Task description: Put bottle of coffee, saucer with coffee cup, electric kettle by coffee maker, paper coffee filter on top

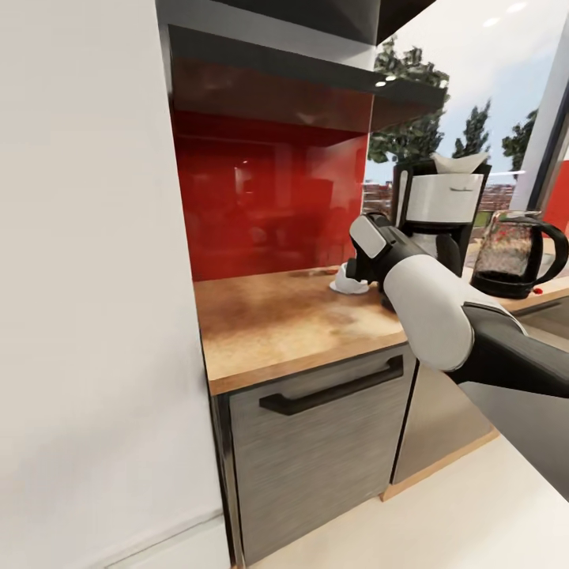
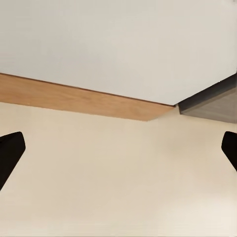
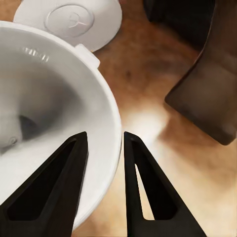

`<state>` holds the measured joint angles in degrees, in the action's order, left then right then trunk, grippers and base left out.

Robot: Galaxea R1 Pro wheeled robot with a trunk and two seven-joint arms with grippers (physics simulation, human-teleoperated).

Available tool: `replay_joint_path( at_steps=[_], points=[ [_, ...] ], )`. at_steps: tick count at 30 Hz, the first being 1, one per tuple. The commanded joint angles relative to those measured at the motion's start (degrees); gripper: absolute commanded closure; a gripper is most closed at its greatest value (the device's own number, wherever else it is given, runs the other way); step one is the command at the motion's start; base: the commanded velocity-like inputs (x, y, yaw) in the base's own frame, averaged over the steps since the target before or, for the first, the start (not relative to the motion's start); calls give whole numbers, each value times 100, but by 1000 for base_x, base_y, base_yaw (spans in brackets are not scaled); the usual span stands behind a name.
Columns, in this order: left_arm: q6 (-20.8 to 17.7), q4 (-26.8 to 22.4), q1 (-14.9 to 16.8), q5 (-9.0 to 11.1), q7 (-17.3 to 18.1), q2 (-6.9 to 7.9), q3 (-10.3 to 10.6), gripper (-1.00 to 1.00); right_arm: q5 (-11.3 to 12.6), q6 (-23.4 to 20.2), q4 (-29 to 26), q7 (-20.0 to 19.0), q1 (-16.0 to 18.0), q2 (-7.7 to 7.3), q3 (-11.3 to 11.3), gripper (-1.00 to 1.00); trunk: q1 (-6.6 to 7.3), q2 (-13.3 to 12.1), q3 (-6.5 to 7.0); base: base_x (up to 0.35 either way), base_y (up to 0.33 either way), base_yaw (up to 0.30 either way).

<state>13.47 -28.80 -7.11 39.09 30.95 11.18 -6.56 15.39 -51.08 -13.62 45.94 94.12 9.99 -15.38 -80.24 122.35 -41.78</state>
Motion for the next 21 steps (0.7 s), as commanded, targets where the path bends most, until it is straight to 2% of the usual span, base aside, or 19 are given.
replay_joint_path(
  at_steps=[1, 4, 21],
  points=[
    [-12, -3, -1, 47, 31, 1, -2, -100, 61, -8, -10, 47, 2, 1, 8, 100, -1, 2, -5, 183, 0, 0],
    [-17, -3, -1, 46, 28, 0, -3, -100, 61, -3, -10, 47, 1, 1, 9, 100, -1, 2, -5, 207, 0, 0],
    [-15, -3, -1, 48, 27, 3, -3, -100, 61, 27, -10, 47, -1, 1, 9, 100, -1, 2, -5, 90, -21, 0]
  ],
)
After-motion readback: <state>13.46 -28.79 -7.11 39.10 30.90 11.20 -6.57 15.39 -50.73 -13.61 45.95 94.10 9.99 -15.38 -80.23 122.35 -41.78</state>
